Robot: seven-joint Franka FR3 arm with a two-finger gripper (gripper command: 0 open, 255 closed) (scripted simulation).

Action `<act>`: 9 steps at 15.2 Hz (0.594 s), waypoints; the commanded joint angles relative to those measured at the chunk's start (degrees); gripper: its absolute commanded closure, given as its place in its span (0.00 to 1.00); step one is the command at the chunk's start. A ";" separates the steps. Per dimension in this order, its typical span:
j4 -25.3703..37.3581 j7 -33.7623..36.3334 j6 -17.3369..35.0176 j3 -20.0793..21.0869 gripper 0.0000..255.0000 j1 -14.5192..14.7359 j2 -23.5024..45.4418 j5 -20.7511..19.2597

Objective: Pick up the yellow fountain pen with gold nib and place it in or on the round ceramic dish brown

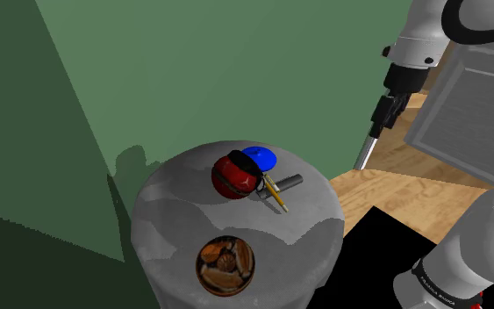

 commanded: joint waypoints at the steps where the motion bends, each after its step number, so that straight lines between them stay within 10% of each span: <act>1: 0.00 0.00 0.00 0.00 0.00 0.00 0.00 0.00; 9: -9.29 9.16 17.80 7.73 0.00 1.10 4.20 4.16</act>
